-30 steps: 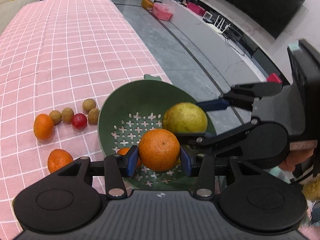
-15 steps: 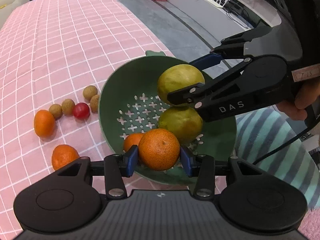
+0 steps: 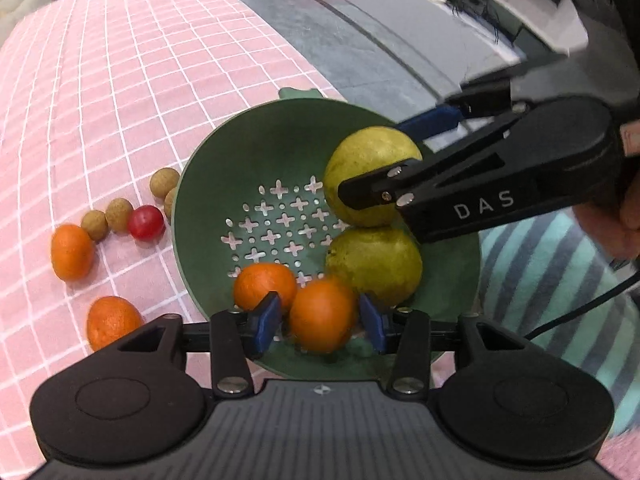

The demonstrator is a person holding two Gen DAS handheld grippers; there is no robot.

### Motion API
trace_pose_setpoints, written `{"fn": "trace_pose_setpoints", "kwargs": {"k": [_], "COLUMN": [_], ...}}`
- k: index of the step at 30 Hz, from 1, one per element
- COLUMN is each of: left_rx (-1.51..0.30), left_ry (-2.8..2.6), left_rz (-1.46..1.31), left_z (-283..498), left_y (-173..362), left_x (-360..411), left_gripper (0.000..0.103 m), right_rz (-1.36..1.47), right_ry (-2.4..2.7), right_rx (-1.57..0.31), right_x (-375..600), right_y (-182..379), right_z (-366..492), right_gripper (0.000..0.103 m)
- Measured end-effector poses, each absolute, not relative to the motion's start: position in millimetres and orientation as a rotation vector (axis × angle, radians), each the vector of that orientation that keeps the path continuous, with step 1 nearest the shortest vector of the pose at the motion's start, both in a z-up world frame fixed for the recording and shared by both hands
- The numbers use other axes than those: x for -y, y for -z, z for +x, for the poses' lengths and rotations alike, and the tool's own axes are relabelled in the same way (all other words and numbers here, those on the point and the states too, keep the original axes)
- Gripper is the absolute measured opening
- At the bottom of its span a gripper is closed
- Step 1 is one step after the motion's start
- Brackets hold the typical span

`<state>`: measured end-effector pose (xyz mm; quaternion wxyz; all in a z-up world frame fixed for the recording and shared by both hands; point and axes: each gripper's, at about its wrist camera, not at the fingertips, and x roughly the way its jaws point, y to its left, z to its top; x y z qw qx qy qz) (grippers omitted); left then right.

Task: Organize fruits
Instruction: 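Lower the orange into the colander with the left tool while the right tool lowers the pear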

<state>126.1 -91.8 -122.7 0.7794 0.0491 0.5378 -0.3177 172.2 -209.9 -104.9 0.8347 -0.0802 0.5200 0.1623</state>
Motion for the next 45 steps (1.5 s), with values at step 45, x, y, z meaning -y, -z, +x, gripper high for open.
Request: {"fn": "trace_pose_setpoints", "kwargs": {"k": [45], "left_rx": [-1.048], "left_ry": [0.575], "left_rz": [-0.076], "left_z": [129], "left_y": [64], "left_x": [31], "left_gripper": [0.063], "right_rz": [-0.103], "right_ry": [-0.244], "right_rx": [-1.017], "right_x": [193], "right_y": [92], "right_z": [178], "right_gripper": [0.063]}}
